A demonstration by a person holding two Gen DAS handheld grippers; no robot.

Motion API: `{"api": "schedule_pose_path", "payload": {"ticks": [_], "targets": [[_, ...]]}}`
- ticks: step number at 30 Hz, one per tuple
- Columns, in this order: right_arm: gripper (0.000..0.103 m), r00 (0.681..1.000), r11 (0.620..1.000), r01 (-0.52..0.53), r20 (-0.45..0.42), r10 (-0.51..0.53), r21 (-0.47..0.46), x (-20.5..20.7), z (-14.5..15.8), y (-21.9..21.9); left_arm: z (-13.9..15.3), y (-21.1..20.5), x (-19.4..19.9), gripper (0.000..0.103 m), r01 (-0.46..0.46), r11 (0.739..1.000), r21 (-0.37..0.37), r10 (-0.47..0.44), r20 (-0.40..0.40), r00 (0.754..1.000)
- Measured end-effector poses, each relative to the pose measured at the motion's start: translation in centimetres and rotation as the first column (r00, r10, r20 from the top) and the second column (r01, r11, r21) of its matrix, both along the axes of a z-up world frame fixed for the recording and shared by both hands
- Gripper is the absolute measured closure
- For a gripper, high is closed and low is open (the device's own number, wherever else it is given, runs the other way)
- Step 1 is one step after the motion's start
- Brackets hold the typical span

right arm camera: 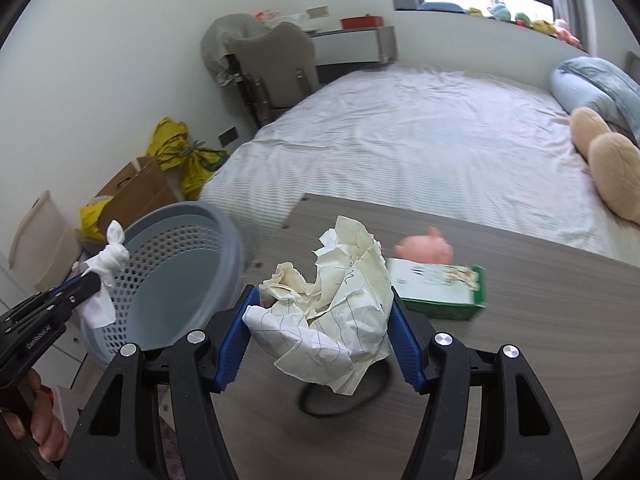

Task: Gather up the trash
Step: 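Carry the cloth and tissue over the grey basket with both grippers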

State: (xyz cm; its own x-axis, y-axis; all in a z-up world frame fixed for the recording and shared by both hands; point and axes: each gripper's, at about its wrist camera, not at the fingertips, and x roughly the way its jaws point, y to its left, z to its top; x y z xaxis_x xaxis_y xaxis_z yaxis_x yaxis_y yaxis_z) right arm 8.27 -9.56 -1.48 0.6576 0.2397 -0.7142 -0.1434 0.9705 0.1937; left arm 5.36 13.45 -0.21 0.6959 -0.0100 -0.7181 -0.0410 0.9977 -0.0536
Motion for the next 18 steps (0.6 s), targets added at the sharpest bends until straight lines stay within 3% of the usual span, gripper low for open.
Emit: {"api": "schedule_pose_path", "payload": {"ticks": [18], "targets": [[0.042, 0.979, 0.979, -0.204, -0.011, 0.203, -0.010, 2.7, 0.3, 10.2, -1.8, 5.7, 2.4, 0.093, -0.082, 0.996, -0.020, 0.081, -0.046, 0.996]]}}
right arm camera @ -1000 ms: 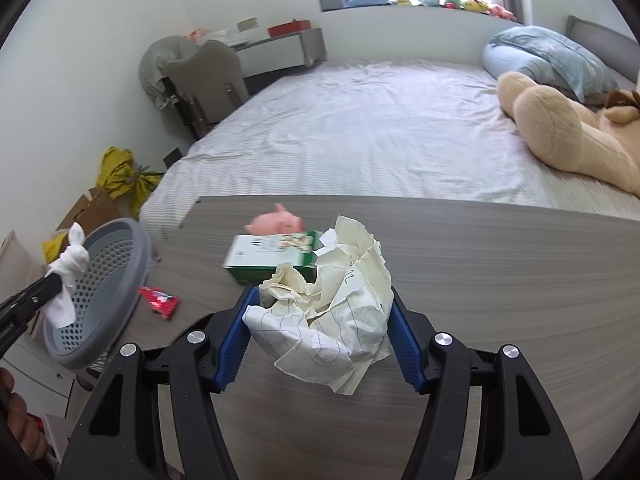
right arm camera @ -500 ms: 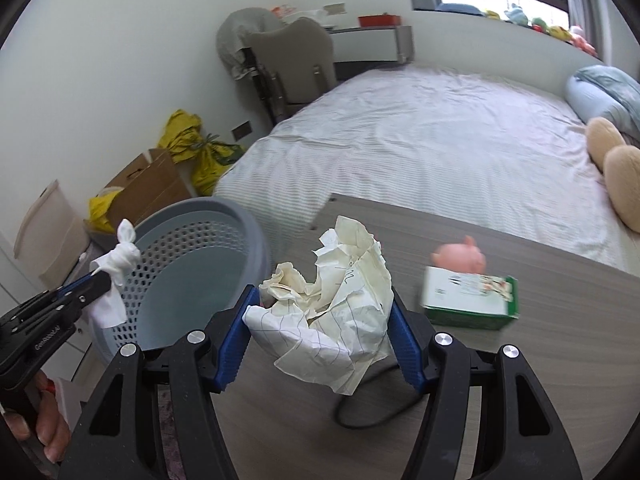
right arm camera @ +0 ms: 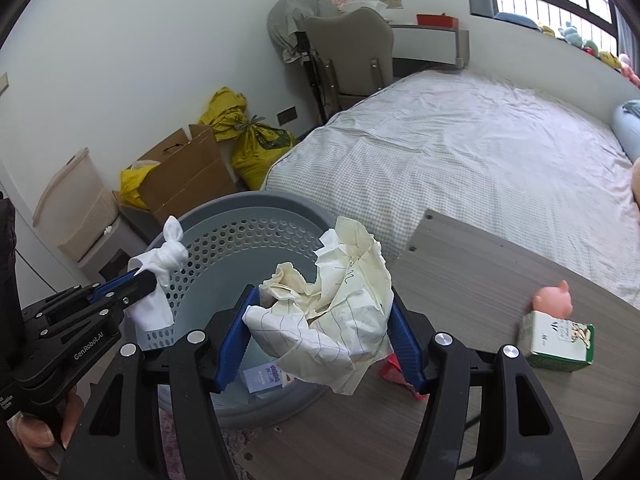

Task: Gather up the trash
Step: 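Carry the cloth and tissue over the grey basket with both grippers, then open both grippers to drop the cloth and tissue into the basket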

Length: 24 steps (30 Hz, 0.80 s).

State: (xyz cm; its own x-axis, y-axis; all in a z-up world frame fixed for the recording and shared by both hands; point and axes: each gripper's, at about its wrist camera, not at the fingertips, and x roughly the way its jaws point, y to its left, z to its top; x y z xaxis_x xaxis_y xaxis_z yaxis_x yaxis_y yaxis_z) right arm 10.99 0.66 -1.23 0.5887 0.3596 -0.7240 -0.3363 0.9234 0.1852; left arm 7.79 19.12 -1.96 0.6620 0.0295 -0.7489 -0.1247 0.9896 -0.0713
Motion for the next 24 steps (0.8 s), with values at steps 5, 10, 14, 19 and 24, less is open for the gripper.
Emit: {"api": "schedule_pose_path", "payload": {"ticks": [5, 10, 14, 19, 24], "targets": [[0.042, 0.999, 0.999, -0.033, -0.001, 0.033, -0.005, 0.6, -0.1, 1.6, -0.7, 0.5, 0.7, 0.093, -0.006, 1.000, -0.003, 0.006, -0.018, 1.000], [0.042, 0.998, 0.998, -0.066, -0.012, 0.066, -0.006, 1.1, -0.6, 2.9, -1.0, 0.9, 1.2, 0.093, -0.013, 1.000, -0.004, 0.013, -0.025, 1.000], [0.042, 0.996, 0.996, -0.090, -0.018, 0.090, 0.001, 1.3, -0.8, 3.7, -1.3, 1.3, 1.4, 0.093, -0.025, 1.000, -0.009, 0.024, -0.039, 0.999], [0.042, 0.993, 0.994, -0.113, -0.037, 0.113, 0.009, 1.6, -1.3, 4.4, -1.4, 1.9, 1.4, 0.093, -0.046, 0.999, -0.018, 0.046, -0.043, 0.998], [0.041, 0.991, 0.991, -0.131, -0.034, 0.131, 0.003, 2.0, -1.5, 4.9, -1.5, 2.2, 1.4, 0.092, -0.059, 0.998, -0.027, 0.058, -0.044, 0.997]]}}
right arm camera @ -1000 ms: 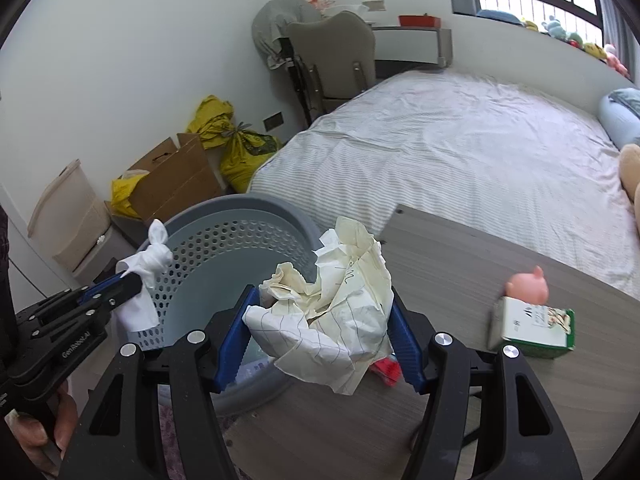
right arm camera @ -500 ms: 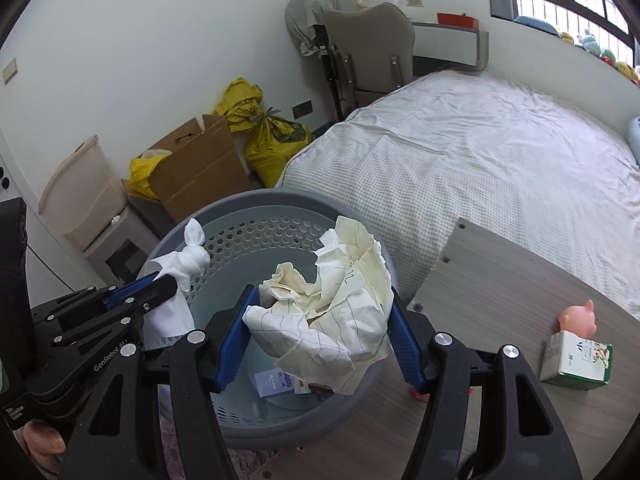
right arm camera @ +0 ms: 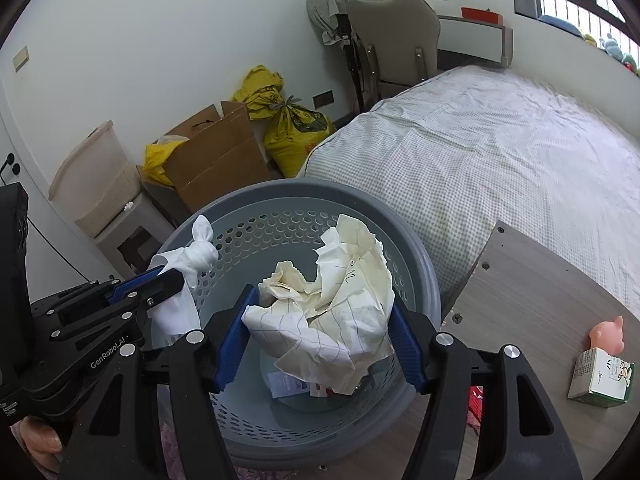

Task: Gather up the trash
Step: 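Open both grippers to drop the cloth and tissue into the basket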

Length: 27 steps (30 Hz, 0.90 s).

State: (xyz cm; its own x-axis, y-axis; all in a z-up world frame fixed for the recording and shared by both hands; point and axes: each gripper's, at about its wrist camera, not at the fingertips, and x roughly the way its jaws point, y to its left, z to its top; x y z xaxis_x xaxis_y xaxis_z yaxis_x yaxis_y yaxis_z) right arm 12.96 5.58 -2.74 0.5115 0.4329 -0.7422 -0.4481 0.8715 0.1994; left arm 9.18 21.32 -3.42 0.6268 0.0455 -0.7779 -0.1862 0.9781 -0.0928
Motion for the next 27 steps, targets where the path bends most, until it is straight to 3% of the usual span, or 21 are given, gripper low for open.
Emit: {"api": "schedule_pose_path", "payload": {"ticks": [5, 7, 9, 11, 14, 27], "targets": [[0.036, 1.000, 1.000, -0.003, -0.009, 0.003, 0.006, 0.1, -0.2, -0.3, 0.4, 0.0, -0.3, 0.084, -0.003, 1.000, 0.007, 0.003, 0.013, 1.000], [0.035, 1.000, 1.000, 0.000, 0.002, 0.000, 0.004, -0.1, 0.0, -0.4, 0.6, 0.0, -0.4, 0.075, -0.007, 1.000, 0.009, 0.006, 0.019, 1.000], [0.033, 1.000, 1.000, 0.000, 0.010, 0.000, 0.005, -0.2, 0.3, -0.4, 0.8, 0.1, -0.5, 0.059, -0.011, 1.000, 0.008, 0.011, 0.025, 1.000], [0.029, 1.000, 1.000, 0.003, 0.016, -0.003, 0.005, -0.2, 0.4, -0.4, 1.0, 0.2, -0.8, 0.053, -0.016, 1.000, 0.010, 0.016, 0.036, 0.999], [0.024, 1.000, 1.000, 0.009, 0.023, -0.009, 0.009, -0.4, 0.6, -0.6, 1.2, 0.4, -0.9, 0.049, -0.023, 1.000, 0.019, 0.023, 0.039, 0.999], [0.024, 0.999, 1.000, 0.029, 0.037, -0.029, 0.011, -1.1, 1.2, -1.2, 1.9, 0.5, -1.8, 0.044, -0.038, 0.999, 0.021, 0.037, 0.057, 0.998]]}}
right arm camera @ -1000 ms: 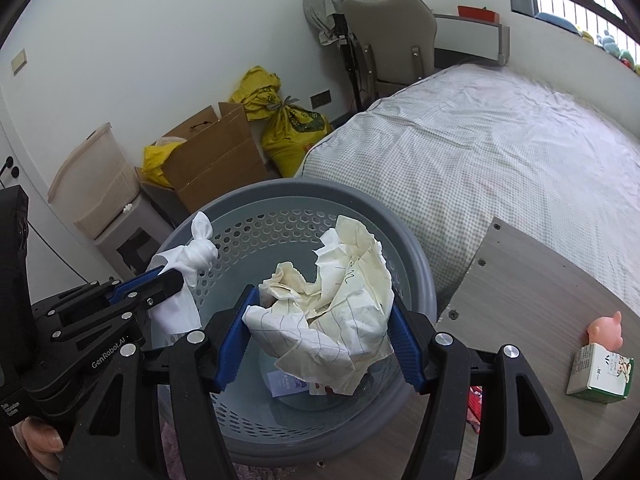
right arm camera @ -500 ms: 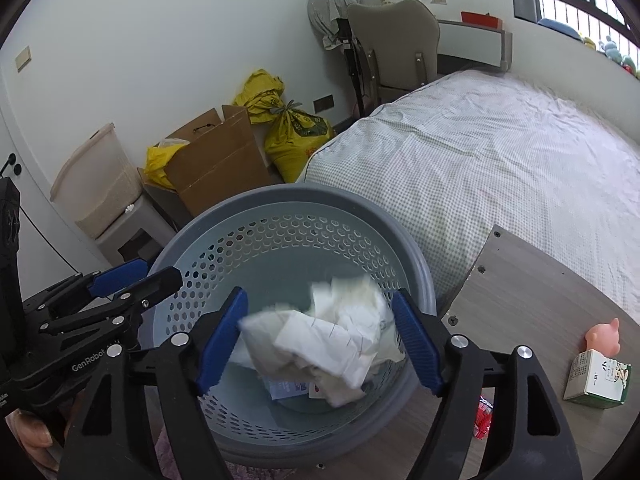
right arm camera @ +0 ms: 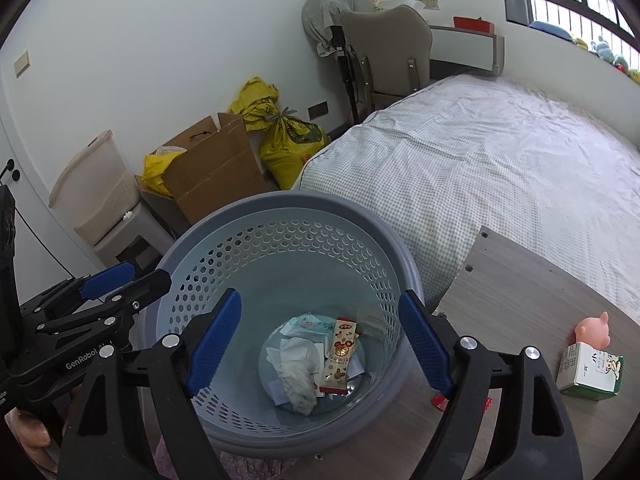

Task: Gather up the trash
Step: 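Open both grippers to drop the cloth and tissue into the basket, then withdraw both grippers from the basket back toward the table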

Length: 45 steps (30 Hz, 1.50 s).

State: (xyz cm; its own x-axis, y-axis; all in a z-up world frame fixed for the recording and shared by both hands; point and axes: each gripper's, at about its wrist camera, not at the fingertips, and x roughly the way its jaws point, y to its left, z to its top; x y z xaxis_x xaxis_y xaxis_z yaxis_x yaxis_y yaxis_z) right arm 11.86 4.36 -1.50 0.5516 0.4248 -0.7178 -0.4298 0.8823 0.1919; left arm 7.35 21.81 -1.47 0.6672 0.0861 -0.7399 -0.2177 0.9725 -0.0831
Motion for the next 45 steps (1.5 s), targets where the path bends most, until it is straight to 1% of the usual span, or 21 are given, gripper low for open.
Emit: {"api": "schedule_pose_path", "payload": {"ticks": [15, 25, 32, 39, 45], "targets": [[0.024, 0.999, 0.999, 0.047, 0.023, -0.047, 0.003, -2.1, 1.0, -2.4, 0.9, -1.0, -1.4, 0.041, 0.016, 1.000, 0.002, -0.016, 0.026, 1.000], [0.024, 0.995, 0.995, 0.098, 0.034, -0.098, 0.002, -3.9, 1.2, -5.1, 1.4, -2.7, -2.5, 0.041, 0.052, 0.999, 0.013, -0.053, 0.042, 0.998], [0.024, 0.990, 0.990, 0.139, 0.033, -0.139, -0.002, -5.5, 0.9, -7.4, 1.5, -4.7, -3.4, 0.040, 0.087, 0.996, 0.011, -0.087, 0.044, 0.995], [0.024, 0.981, 0.981, 0.192, 0.031, -0.192, 0.002, -6.9, 0.6, -10.4, 1.5, -7.4, -4.3, 0.040, 0.135, 0.990, 0.028, -0.136, 0.046, 0.990], [0.024, 0.973, 0.973, 0.229, 0.031, -0.229, -0.006, -8.3, 0.1, -12.7, 1.4, -9.0, -4.7, 0.040, 0.166, 0.986, 0.030, -0.168, 0.042, 0.985]]}}
